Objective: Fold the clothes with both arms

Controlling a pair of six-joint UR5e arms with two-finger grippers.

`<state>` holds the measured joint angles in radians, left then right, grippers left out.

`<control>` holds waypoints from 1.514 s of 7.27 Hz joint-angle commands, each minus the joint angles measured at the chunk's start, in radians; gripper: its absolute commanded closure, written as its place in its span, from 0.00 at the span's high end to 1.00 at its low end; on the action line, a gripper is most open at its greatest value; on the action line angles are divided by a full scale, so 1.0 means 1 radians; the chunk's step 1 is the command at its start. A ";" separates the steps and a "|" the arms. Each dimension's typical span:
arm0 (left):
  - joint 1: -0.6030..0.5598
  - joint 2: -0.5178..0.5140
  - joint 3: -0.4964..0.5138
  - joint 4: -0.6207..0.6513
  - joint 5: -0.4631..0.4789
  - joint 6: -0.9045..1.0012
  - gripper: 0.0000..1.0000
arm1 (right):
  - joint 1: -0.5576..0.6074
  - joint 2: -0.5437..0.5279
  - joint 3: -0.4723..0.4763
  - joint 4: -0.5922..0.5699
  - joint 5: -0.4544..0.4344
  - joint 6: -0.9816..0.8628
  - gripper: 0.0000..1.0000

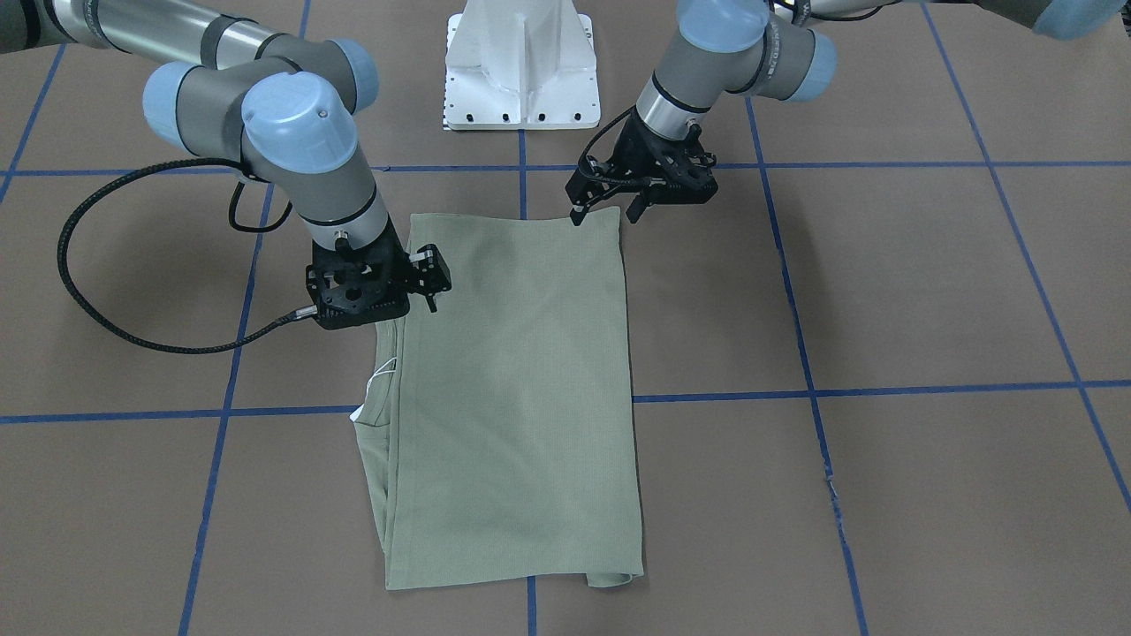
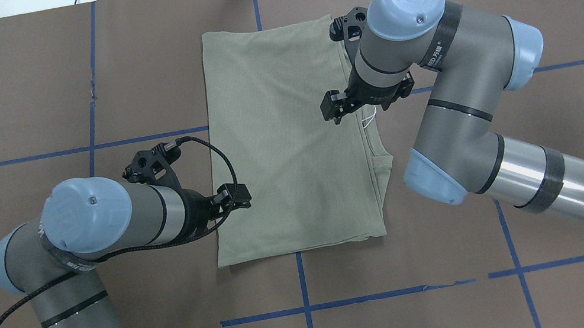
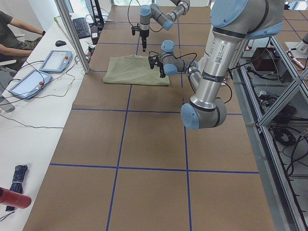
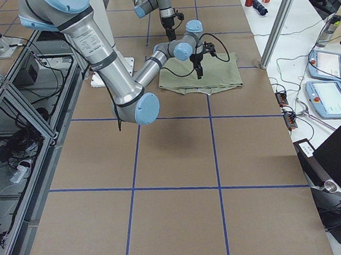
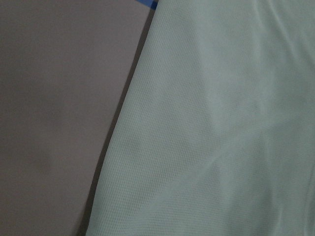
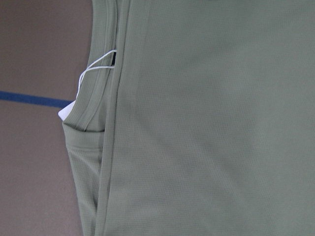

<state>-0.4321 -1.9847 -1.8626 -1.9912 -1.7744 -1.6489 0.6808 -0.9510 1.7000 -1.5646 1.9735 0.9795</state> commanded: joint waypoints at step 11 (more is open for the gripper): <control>0.101 -0.002 0.063 0.081 0.082 -0.015 0.61 | -0.055 -0.043 0.107 -0.003 -0.016 0.084 1.00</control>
<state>-0.3326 -1.9855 -1.7967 -1.9100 -1.6918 -1.6644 0.6260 -0.9926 1.8078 -1.5678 1.9574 1.0630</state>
